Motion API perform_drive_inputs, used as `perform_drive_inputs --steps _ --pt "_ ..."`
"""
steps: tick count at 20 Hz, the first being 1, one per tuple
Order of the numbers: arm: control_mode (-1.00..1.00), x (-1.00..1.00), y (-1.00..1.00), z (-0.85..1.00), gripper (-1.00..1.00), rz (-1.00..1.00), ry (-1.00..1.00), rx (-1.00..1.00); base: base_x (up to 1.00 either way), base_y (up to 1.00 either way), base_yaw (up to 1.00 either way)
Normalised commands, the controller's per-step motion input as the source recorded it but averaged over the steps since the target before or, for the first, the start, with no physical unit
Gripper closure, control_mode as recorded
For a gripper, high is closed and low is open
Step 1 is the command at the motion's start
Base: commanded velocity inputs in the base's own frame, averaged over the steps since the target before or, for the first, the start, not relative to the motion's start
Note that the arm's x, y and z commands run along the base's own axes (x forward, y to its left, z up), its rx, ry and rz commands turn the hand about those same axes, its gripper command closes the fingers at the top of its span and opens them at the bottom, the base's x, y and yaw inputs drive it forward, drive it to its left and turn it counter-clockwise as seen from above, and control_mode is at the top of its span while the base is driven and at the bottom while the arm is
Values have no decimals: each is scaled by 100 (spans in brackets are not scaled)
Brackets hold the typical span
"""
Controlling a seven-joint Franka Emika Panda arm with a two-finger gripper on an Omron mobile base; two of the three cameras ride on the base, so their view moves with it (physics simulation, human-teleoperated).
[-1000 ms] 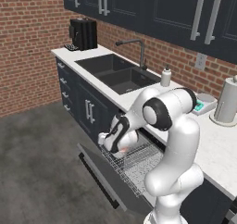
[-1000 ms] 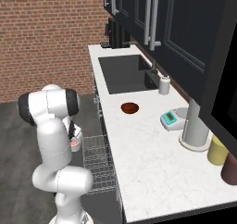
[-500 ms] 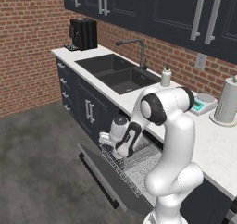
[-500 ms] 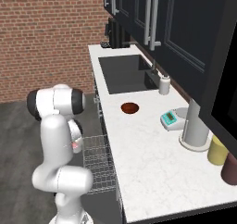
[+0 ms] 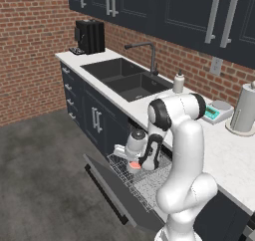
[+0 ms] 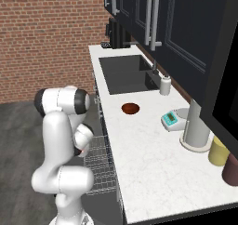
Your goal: Pick up the cup and bowl from the counter, place them in the dishwasher, and close the dishwasher door.
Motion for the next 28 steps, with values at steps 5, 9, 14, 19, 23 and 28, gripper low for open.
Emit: perform_drive_inputs --steps 5,9,14,19,23,28 --pt "-100 47 -1 -2 100 -5 0 0 0 0 0" --pt "-100 42 0 -15 100 -10 0 0 0 0 0" --pt "-100 52 5 -27 100 -9 0 -2 0 0 0" --pt "-100 44 0 -24 100 -6 0 -1 0 0 0" --pt "-100 15 -7 -29 100 0 0 0 0 0 0" --pt "-100 4 -24 -8 100 0 0 2 0 0 0"
